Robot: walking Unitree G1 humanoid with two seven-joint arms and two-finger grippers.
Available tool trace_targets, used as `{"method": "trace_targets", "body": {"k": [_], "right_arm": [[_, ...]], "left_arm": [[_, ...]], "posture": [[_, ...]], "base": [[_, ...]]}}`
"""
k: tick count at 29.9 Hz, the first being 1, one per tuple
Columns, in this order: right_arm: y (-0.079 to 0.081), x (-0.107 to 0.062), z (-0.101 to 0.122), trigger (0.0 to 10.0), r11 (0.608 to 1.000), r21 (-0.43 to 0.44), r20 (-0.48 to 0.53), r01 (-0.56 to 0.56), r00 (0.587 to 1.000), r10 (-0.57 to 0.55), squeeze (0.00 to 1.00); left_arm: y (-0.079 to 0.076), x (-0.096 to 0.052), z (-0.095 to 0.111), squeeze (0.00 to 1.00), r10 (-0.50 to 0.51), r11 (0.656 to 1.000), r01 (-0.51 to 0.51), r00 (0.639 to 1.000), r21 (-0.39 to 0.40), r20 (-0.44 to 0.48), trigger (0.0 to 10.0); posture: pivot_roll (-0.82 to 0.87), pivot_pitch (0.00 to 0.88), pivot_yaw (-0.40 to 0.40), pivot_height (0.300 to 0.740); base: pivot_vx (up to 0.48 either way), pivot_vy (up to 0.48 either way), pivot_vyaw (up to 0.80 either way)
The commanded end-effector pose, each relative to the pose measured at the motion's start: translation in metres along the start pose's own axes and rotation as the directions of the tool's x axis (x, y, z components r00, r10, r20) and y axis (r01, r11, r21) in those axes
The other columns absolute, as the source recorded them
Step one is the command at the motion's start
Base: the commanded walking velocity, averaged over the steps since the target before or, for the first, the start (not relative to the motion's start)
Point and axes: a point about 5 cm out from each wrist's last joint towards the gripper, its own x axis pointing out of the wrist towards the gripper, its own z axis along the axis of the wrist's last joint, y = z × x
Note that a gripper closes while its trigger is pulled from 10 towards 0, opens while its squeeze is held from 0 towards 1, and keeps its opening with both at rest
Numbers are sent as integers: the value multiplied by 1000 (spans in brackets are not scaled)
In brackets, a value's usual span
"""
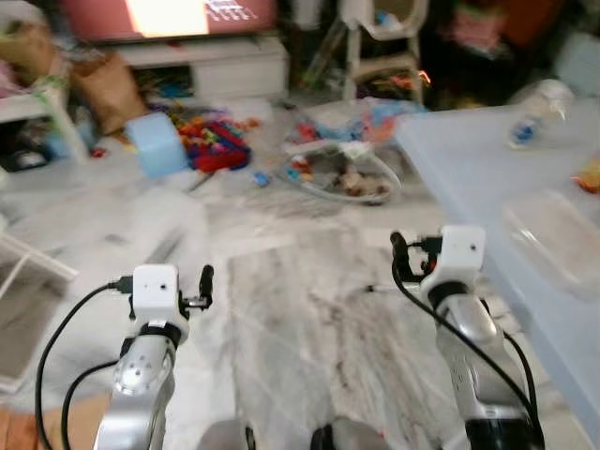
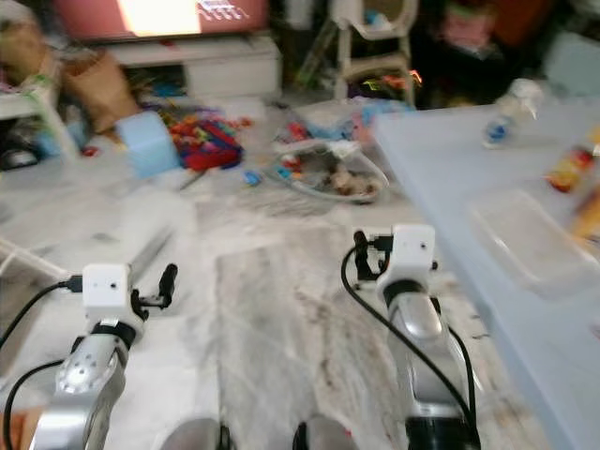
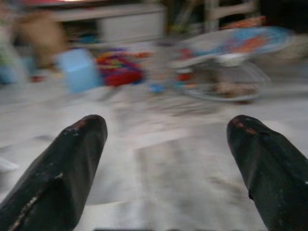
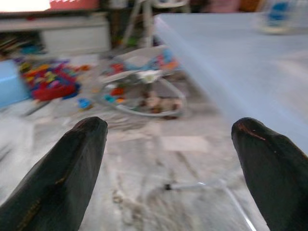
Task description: Restocking fridge
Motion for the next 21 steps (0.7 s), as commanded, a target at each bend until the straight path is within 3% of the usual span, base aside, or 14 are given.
{"method": "trace_targets", "body": {"k": [1, 4, 8, 11, 21], "right_arm": [[-4, 2, 9, 10000, 1000, -15, 37, 9, 999, -8, 0], [-6, 3, 13, 10000, 1000, -16, 49, 18, 999, -17, 0], [-5, 8, 21, 10000, 1000, 2, 85, 18, 996, -18, 0], [-4, 9, 27, 10000, 1000, 16, 108, 17, 994, -19, 0], [-16, 8, 28, 10000, 995, 7, 110, 95, 989, -95, 0]], "left_arm": [[-4, 0, 4, 0, -31, 999, 32, 999, -22, 26, 10000], [0, -1, 7, 0, -28, 999, 29, 998, -30, 48, 10000], [3, 1, 15, 0, -59, 998, 57, 996, 36, 65, 10000], [5, 0, 19, 0, -68, 997, 65, 995, 44, 78, 10000], [1, -2, 15, 0, -87, 996, 85, 993, 22, 76, 10000]], "posture": [[21, 92, -43, 740], [21, 97, -39, 740], [28, 127, -23, 740], [24, 143, -22, 740], [17, 153, -30, 740]], "base": [[0, 0, -800], [0, 0, -800], [0, 0, -800], [0, 0, -621], [27, 0, 0]]}}
